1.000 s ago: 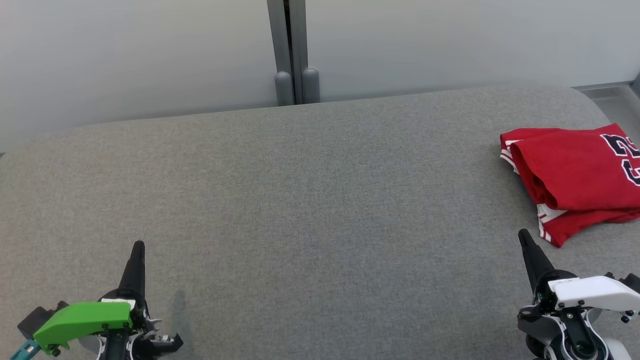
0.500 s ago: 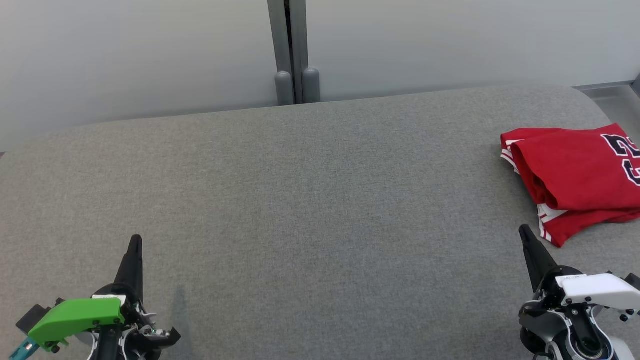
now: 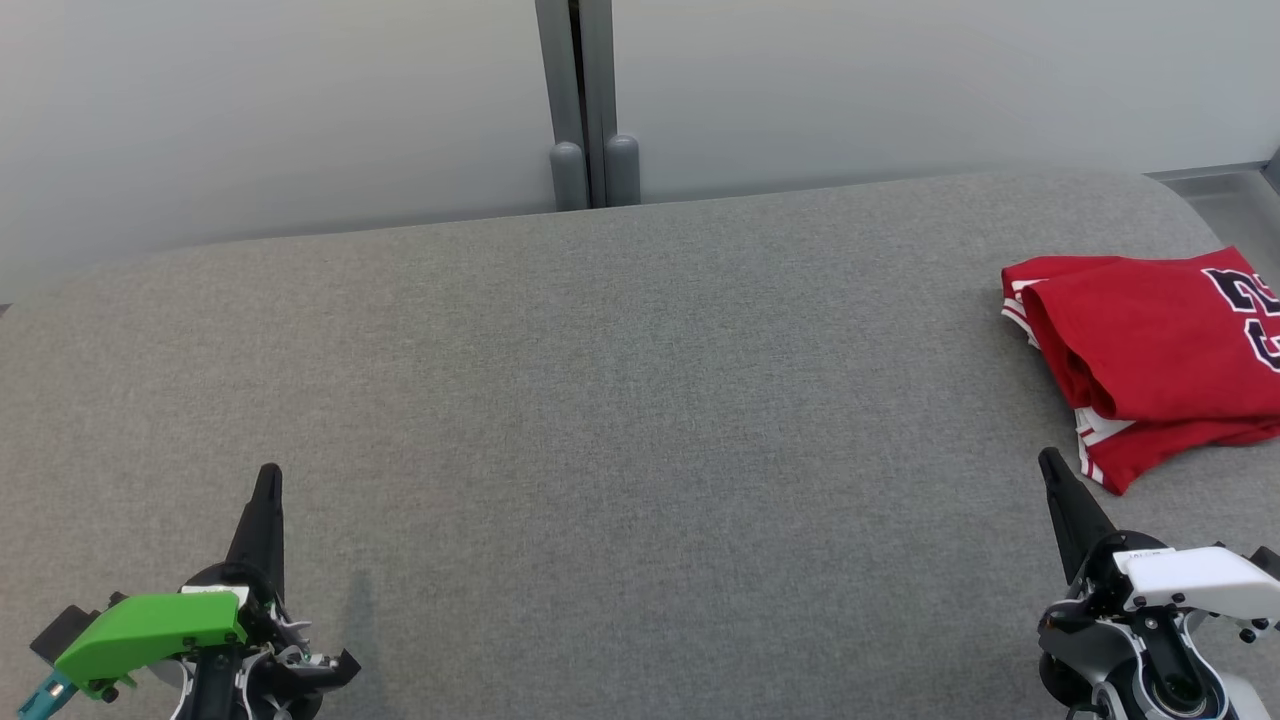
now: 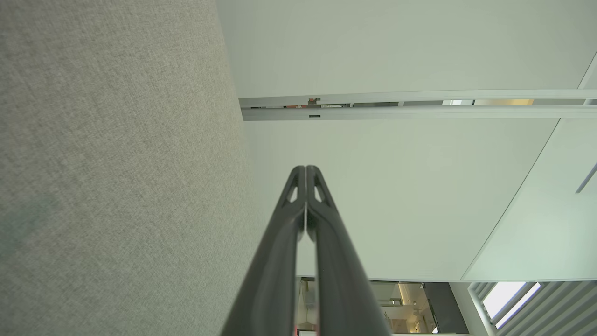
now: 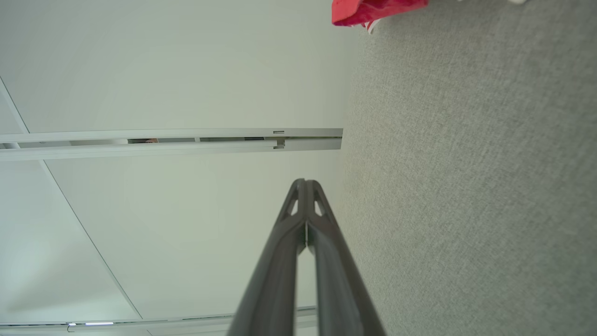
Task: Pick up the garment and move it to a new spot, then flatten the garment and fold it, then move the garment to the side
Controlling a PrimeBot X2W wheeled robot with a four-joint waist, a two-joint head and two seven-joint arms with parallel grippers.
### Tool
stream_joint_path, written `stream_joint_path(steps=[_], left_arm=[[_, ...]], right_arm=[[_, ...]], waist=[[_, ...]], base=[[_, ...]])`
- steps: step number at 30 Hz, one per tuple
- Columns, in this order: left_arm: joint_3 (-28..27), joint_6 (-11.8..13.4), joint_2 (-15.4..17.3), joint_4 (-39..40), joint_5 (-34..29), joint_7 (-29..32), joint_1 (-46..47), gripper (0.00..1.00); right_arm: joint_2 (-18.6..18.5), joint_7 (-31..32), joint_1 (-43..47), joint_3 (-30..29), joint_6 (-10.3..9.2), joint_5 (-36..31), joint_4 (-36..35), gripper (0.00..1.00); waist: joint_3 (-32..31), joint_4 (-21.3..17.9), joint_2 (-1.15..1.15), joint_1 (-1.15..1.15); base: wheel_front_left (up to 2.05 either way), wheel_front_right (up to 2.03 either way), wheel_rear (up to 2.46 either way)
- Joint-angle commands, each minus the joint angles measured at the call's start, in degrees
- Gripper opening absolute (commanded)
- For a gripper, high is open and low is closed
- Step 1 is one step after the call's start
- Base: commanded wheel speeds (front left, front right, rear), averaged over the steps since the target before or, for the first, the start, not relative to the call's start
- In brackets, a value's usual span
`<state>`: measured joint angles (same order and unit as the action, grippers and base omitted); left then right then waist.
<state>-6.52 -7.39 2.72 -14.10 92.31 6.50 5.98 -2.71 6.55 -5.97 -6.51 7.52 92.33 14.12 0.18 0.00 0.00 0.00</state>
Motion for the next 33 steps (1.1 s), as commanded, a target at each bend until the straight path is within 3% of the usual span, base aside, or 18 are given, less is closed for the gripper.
stream_joint_path(steps=[1, 33], left_arm=[[-0.2, -0.2, 0.4, 0.1, 0.2, 0.3, 0.6, 0.00], [-0.2, -0.2, 0.3, 0.1, 0.1, 0.3, 0.6, 0.00]], right_arm=[[-0.3, 0.2, -0.5, -0.1, -0.06, 0.2, -0.2, 0.00], [-0.3, 0.2, -0.5, -0.1, -0.06, 0.2, -0.2, 0.00]], waist=[[0.0, 0.0, 0.00, 0.00], [0.0, 0.0, 0.00, 0.00]], base=[[0.00, 0.00, 0.00], [0.00, 0.00, 0.00]])
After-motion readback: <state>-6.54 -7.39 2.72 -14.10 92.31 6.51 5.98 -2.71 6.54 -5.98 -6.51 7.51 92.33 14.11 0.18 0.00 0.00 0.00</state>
